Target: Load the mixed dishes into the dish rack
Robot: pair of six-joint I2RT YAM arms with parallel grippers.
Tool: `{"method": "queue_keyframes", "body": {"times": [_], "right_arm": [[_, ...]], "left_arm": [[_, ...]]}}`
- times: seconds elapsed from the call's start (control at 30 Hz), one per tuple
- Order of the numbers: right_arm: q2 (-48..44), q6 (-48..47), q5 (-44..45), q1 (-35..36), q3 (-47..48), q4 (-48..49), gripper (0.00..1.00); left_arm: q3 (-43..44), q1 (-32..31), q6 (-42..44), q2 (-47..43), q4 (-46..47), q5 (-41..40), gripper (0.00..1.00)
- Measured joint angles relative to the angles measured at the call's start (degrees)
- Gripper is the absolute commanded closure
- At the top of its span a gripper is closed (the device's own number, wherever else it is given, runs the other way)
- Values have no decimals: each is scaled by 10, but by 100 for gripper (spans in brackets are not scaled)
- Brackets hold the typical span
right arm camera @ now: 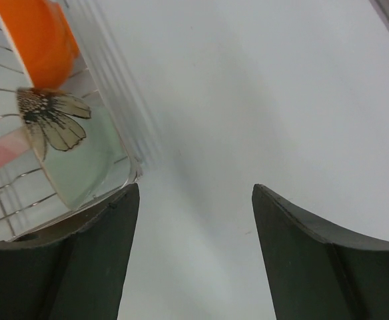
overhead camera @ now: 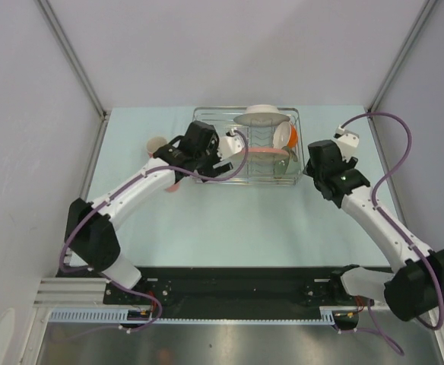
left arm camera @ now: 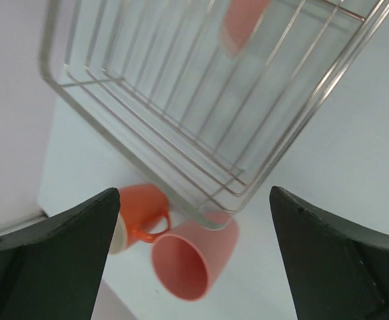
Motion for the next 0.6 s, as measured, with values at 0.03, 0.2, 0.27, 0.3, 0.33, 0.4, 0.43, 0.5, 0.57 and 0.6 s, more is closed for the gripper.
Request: {"method": "queue_keyframes", "body": {"times": [0.03, 0.2, 0.27, 0.3, 0.33, 0.4, 0.43, 0.5, 0.57, 0.6], "right_arm": [[12, 4, -6, -7, -2, 0, 27], [60, 21, -37, -14, -6, 7, 27], [71, 24, -44, -14, -6, 12, 28], [77, 26, -50, -15, -6, 14, 27], [80, 26, -52, -15, -6, 15, 28], [87, 28, -58, -18, -6, 19, 28], [91, 28, -61, -19, -6, 22, 28], [99, 30, -67, -23, -7, 27, 29], [111, 32, -71, -27, -7, 35, 30], [120, 33, -74, -29, -7, 40, 30]], "left_arm": [[-6, 2, -10, 6, 1, 1, 2], [-12, 31, -53, 32, 34, 15, 2], [-12, 48, -64, 37, 48, 19, 3], [-12, 58, -70, 40, 57, 21, 3], [-12, 64, -73, 43, 62, 22, 3], [-12, 76, -80, 48, 70, 24, 3], [-12, 80, -83, 50, 74, 25, 3], [-12, 83, -89, 57, 86, 26, 3], [-13, 85, -93, 62, 97, 28, 3], [-14, 86, -95, 66, 104, 28, 3]]}}
